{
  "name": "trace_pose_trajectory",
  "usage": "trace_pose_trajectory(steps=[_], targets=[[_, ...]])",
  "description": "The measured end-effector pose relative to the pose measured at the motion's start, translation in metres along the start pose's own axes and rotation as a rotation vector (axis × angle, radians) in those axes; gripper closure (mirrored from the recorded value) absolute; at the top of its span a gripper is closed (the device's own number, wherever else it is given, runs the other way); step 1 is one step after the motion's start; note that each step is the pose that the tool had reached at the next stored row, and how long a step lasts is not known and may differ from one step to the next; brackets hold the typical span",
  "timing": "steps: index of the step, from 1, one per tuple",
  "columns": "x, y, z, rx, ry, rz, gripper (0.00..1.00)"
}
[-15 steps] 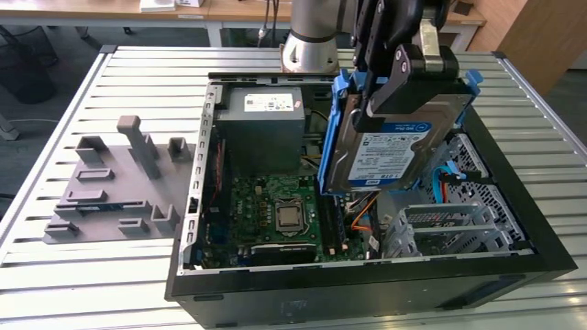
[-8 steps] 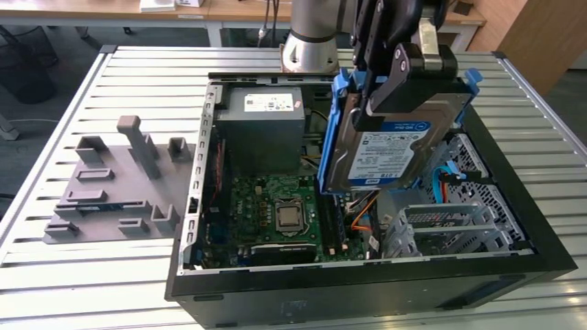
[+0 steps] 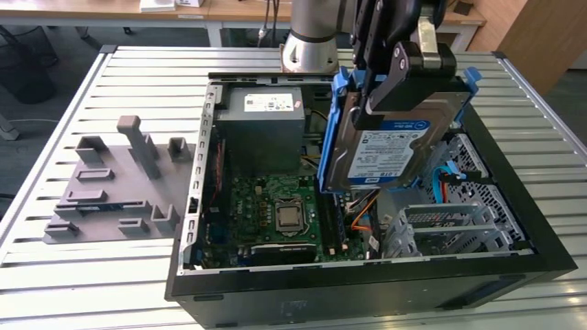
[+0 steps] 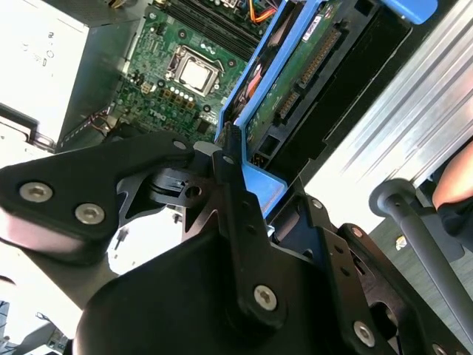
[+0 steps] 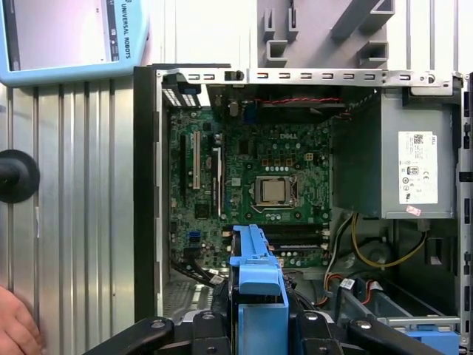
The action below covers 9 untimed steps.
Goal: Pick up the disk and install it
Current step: 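Insert the disk into the insertion slot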
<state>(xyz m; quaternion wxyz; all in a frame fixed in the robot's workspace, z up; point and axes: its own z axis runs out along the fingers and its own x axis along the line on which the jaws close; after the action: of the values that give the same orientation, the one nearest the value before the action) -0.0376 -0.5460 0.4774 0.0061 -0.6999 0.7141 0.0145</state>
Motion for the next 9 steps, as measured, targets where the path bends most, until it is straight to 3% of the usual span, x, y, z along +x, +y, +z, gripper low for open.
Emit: trace_pose_trajectory(steps=[9], targets=[[-0.0022,0.0000,0.0000,0.0000,0.0001,0.000,0.64]])
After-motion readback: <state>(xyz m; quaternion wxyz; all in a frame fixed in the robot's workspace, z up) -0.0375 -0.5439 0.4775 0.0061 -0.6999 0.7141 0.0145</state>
